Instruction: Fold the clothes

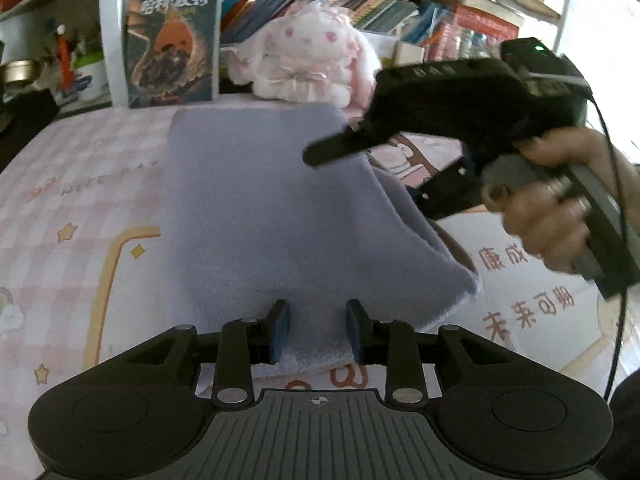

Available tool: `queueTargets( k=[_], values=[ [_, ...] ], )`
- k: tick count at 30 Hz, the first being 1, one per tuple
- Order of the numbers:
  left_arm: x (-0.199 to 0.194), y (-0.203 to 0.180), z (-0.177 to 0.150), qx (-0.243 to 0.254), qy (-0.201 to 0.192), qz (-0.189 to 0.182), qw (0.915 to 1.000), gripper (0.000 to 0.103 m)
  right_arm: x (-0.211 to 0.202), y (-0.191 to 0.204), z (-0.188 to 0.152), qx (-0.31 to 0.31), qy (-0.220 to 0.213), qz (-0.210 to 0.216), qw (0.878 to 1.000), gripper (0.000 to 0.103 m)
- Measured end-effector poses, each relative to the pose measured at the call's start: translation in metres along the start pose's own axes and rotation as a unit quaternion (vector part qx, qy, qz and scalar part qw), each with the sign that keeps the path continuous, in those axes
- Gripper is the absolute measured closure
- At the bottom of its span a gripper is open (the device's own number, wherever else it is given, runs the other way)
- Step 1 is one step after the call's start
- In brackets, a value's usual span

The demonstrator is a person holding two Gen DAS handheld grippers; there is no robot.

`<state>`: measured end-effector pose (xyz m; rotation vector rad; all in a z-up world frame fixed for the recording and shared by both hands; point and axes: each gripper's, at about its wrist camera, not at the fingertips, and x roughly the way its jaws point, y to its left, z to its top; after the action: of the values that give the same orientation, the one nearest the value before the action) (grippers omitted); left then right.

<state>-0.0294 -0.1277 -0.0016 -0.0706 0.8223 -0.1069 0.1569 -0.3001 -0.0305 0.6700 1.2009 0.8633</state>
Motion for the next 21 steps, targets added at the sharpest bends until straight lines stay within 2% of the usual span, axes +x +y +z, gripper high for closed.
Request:
queueTargets(
  k=[2, 5, 6, 7, 8, 10, 11, 12, 13, 17, 21],
  values=[
    [-0.001, 0.002, 0.001, 0.0, 0.0, -0.005, 1.0, 0.074, -0.004, -0.001, 0.004, 0.017, -0.014, 0.025, 0.999, 0.045],
    [0.001, 0.002, 0.002, 0.007, 0.004, -0.008, 0.9999, 0.074, -0.029, 0.002, 0.005, 0.019, -0.058, 0.122, 0.991, 0.046],
    [0.001, 0.002, 0.002, 0.01, 0.005, -0.009, 0.9999, 0.073, -0.039, 0.002, 0.005, 0.014, -0.079, 0.142, 0.987, 0.048],
    [0.001, 0.003, 0.002, 0.011, 0.006, -0.01, 0.9999, 0.073, -0.048, 0.002, 0.005, 0.008, -0.099, 0.142, 0.985, 0.048],
    [0.001, 0.003, 0.003, 0.011, 0.007, -0.012, 0.9999, 0.073, -0.054, 0.003, 0.006, -0.001, -0.113, 0.126, 0.986, 0.048],
    [0.002, 0.003, 0.003, 0.01, 0.009, -0.014, 0.9998, 0.071, -0.058, 0.007, 0.008, -0.033, -0.12, 0.032, 0.992, 0.05],
    [0.002, 0.004, 0.004, 0.01, 0.009, -0.015, 0.9998, 0.071, -0.06, 0.01, 0.009, -0.049, -0.123, -0.005, 0.991, 0.05],
    [0.003, 0.005, 0.004, 0.01, 0.01, -0.016, 0.9998, 0.07, -0.061, 0.013, 0.008, -0.067, -0.126, -0.023, 0.99, 0.05],
    [0.003, 0.005, 0.005, 0.009, 0.01, -0.016, 0.9998, 0.07, -0.062, 0.016, 0.006, -0.08, -0.125, -0.035, 0.988, 0.05],
    [0.001, 0.005, 0.009, 0.01, 0.014, -0.014, 0.9997, 0.07, -0.053, 0.03, -0.002, -0.101, -0.088, -0.022, 0.991, 0.05],
    [0.003, 0.005, 0.009, 0.008, 0.014, -0.014, 0.9998, 0.07, -0.03, 0.042, -0.018, -0.138, -0.04, -0.057, 0.988, 0.053]
  ],
)
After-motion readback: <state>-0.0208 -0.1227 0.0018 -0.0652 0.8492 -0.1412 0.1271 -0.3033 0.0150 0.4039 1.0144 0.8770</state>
